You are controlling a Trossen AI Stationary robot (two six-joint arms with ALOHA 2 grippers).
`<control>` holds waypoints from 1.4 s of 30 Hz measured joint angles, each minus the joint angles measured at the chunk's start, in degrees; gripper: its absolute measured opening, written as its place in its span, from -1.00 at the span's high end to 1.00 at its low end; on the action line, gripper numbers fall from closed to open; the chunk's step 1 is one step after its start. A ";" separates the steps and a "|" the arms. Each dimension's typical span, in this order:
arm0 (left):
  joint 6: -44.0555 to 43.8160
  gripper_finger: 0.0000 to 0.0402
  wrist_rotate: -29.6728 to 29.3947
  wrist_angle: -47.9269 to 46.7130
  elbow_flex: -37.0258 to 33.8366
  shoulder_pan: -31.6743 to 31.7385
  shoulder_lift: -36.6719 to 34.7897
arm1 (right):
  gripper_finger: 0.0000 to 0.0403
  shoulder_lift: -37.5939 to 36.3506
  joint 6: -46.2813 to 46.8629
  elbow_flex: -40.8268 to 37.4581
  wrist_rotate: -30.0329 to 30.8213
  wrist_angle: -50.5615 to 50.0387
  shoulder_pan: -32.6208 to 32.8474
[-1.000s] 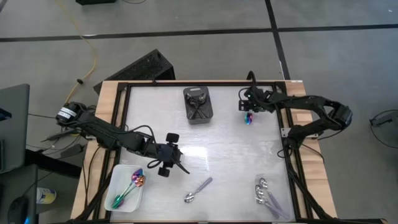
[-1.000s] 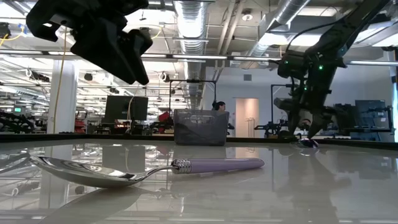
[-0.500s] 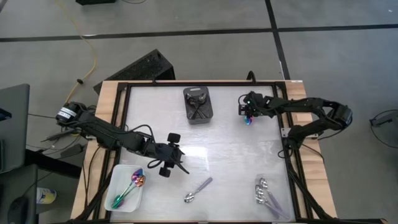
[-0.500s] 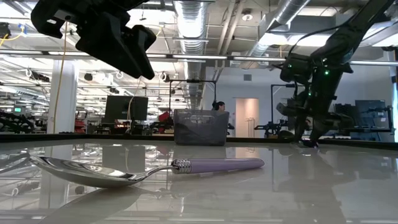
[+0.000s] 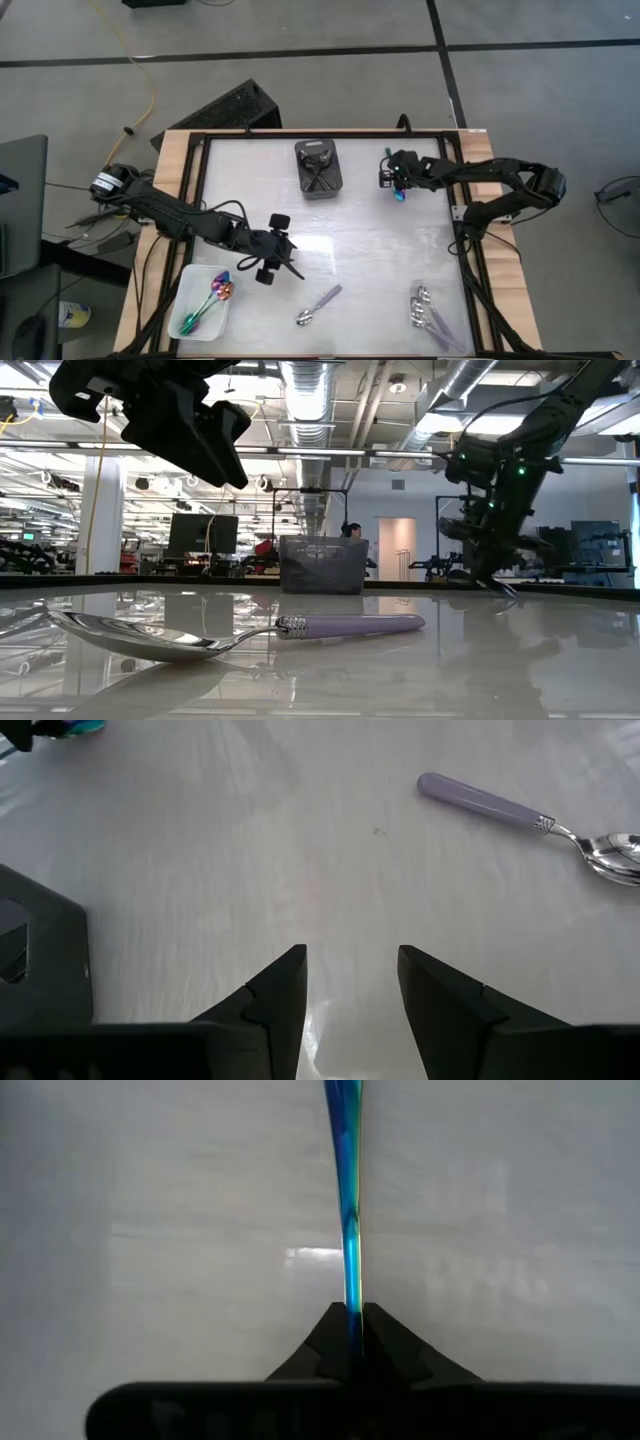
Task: Sort silverware by color (type)
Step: Put the blue spoon into the white bin
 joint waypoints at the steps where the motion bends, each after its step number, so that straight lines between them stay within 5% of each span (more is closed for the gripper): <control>1: 0.00 0.29 0.00 -0.08 0.00 0.00 0.00 | 0.84 -0.04 -0.11 0.58 0.02 -0.02 0.32; 11: -3.01 0.29 0.02 -4.74 0.00 -0.07 0.00 | 0.84 -0.04 -7.42 12.50 1.23 -1.78 5.78; 21: -2.38 0.29 -0.08 -11.99 0.00 -2.08 -7.32 | 0.84 -0.09 -24.36 24.67 10.88 0.01 20.10; 31: -8.25 0.29 -0.65 -13.43 -10.67 -4.74 -32.57 | 0.84 4.24 -47.90 25.38 12.23 25.85 37.87; 34: -10.72 0.29 -0.20 -11.42 -15.23 -4.90 -41.72 | 0.84 9.48 -59.11 26.56 9.01 38.64 42.49; 42: -19.30 0.29 0.59 -12.84 -19.43 -4.90 -58.73 | 0.84 29.08 -78.47 41.99 5.66 46.90 50.32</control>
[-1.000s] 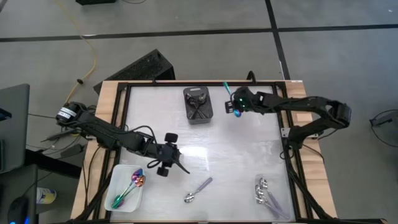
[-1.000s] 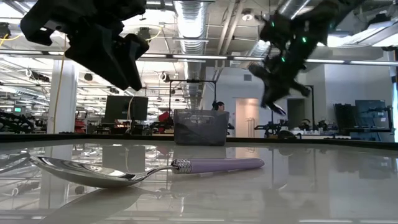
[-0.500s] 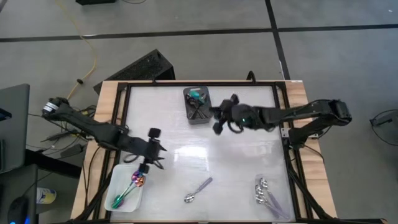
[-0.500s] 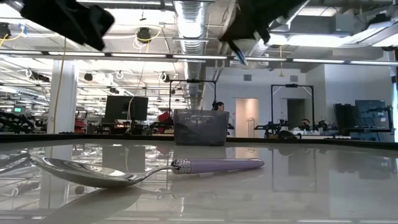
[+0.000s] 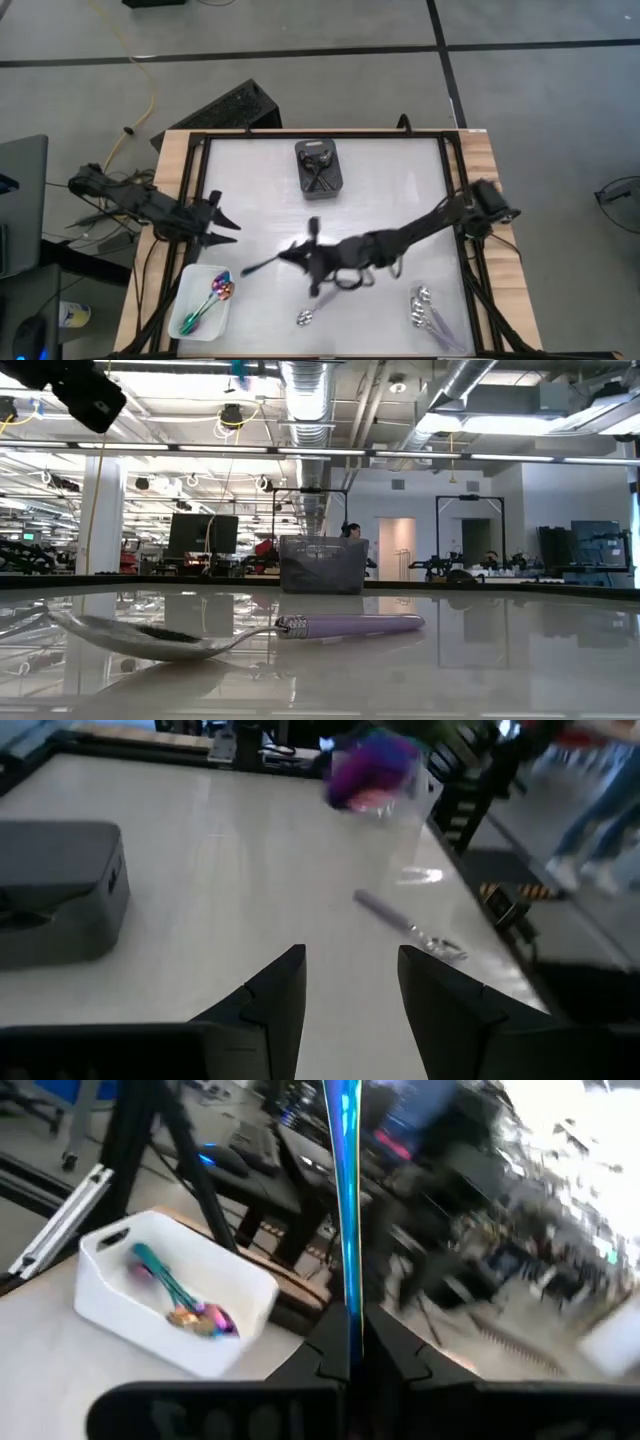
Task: Sort silverware by color (type)
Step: Put the blue spoon into the white bin
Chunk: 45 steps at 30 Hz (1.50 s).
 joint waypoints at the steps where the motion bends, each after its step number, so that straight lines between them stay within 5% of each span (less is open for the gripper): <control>1: -1.37 0.29 -0.06 -0.90 -0.02 0.00 -1.26 | 0.84 2.67 -1.64 3.42 0.00 -0.56 0.44; 8: -4.52 0.29 4.21 -6.12 0.00 0.02 -7.60 | 0.83 22.32 -16.03 28.67 -3.43 -6.79 2.32; 12: -3.70 0.29 12.43 -6.08 0.02 -0.01 -9.67 | 0.83 32.23 -17.56 42.69 -6.76 -9.04 2.16; 19: -2.18 0.29 12.78 -5.95 0.08 0.00 -11.92 | 0.83 47.49 -18.01 61.75 -15.58 -9.95 0.05; 23: -2.40 0.29 12.55 -6.00 0.13 0.00 -12.78 | 0.83 48.59 -16.65 59.23 -20.48 0.00 -1.67; 33: -2.38 0.29 11.81 -6.02 0.15 0.00 -13.35 | 0.83 48.82 -9.98 59.23 -33.65 -4.24 -5.88; 45: -1.84 0.29 10.89 -6.45 0.15 0.00 -13.35 | 0.83 48.82 -8.40 59.23 -40.30 -4.75 -7.60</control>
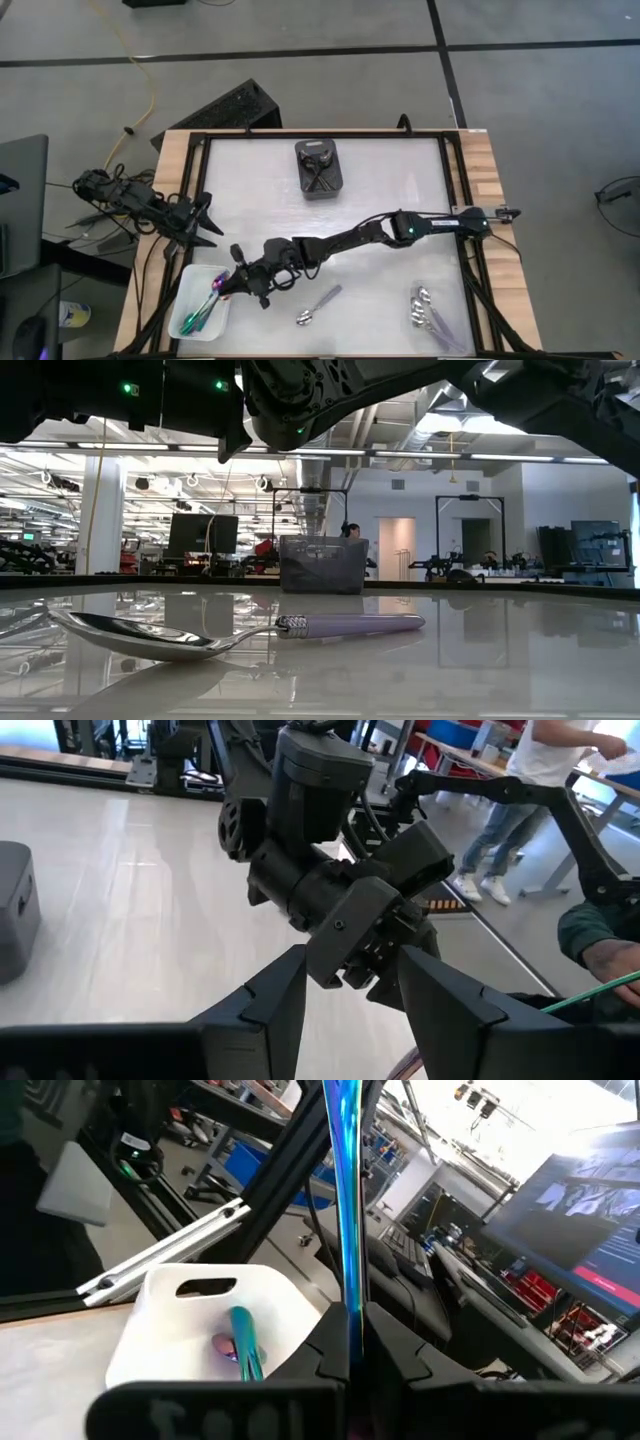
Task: Sort silverware by color (type)
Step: Put the blue spoon into the white bin
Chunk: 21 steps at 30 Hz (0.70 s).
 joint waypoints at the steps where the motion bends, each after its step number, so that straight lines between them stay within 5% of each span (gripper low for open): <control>1: 0.05 0.29 -0.19 -0.01 0.00 0.02 0.00 | 0.83 0.00 0.00 0.00 0.04 0.00 0.00; 8: -2.09 0.29 2.79 0.02 0.00 0.02 0.09 | 0.83 -2.40 7.91 -0.07 8.33 -10.01 0.60; 17: -19.84 0.29 -0.73 -2.13 2.98 0.09 5.73 | 0.83 -13.99 8.48 0.08 41.31 -46.89 3.67; 21: -28.10 0.29 0.50 -3.84 3.85 0.09 12.21 | 0.83 -15.28 8.44 -0.02 49.02 -53.44 4.41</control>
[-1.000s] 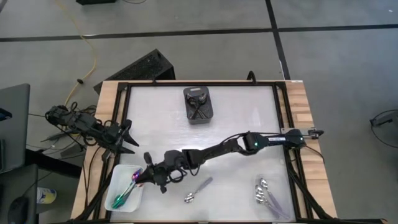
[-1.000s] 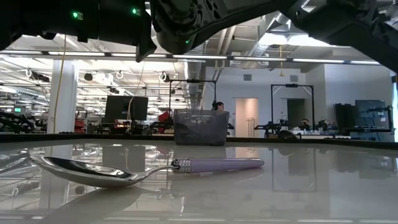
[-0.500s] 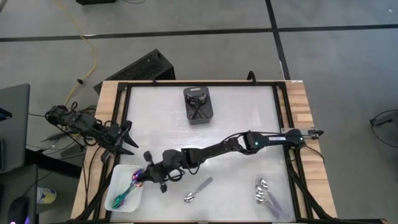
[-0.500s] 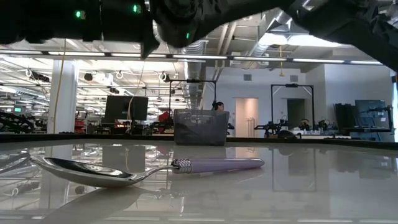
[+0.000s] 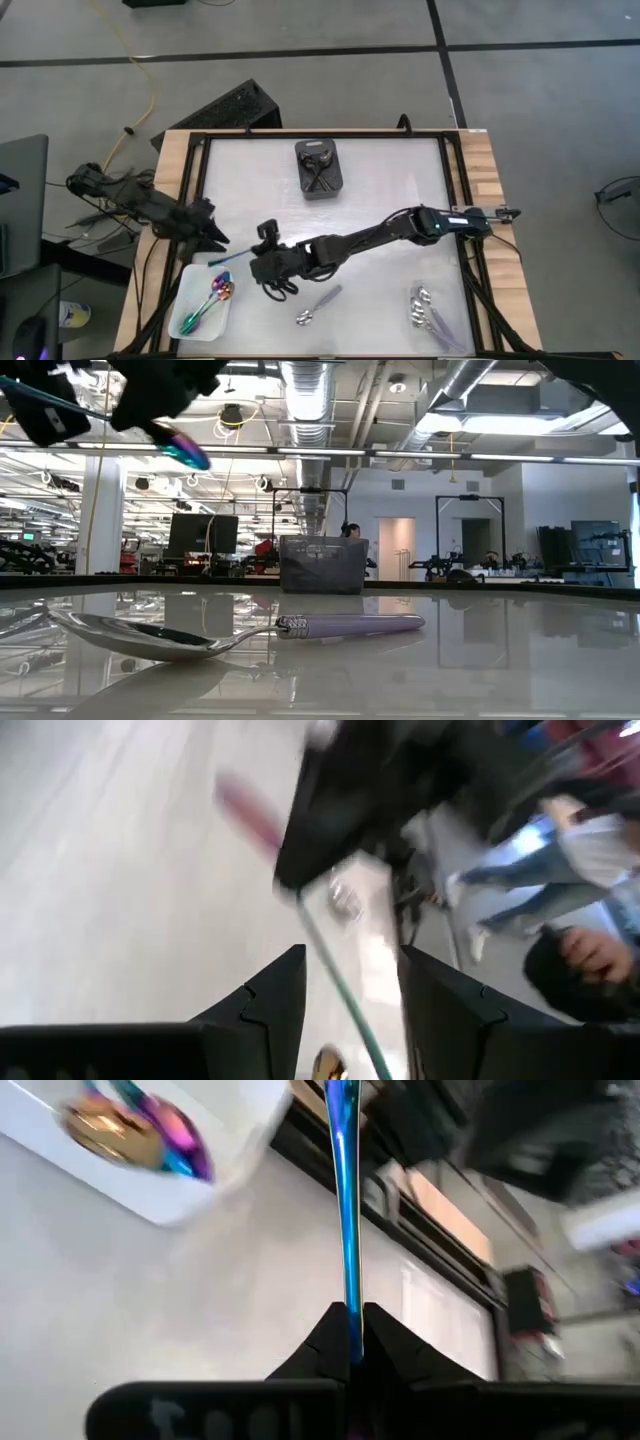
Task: Sort silverware by color (type)
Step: Put the blue spoon into the white bin
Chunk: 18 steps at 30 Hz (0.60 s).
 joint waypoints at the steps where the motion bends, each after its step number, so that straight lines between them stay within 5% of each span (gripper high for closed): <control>1: -1.27 0.29 0.75 -0.42 0.00 0.00 1.93 | 0.83 -0.20 0.02 0.02 1.77 -0.91 0.01; 10: -0.03 0.29 2.69 -0.09 -0.02 0.79 15.85 | 0.83 0.29 0.47 0.00 4.90 -4.24 0.22; 18: 4.53 0.29 4.11 1.73 -0.02 3.81 20.02 | 0.83 0.31 2.02 0.00 4.81 -5.06 0.40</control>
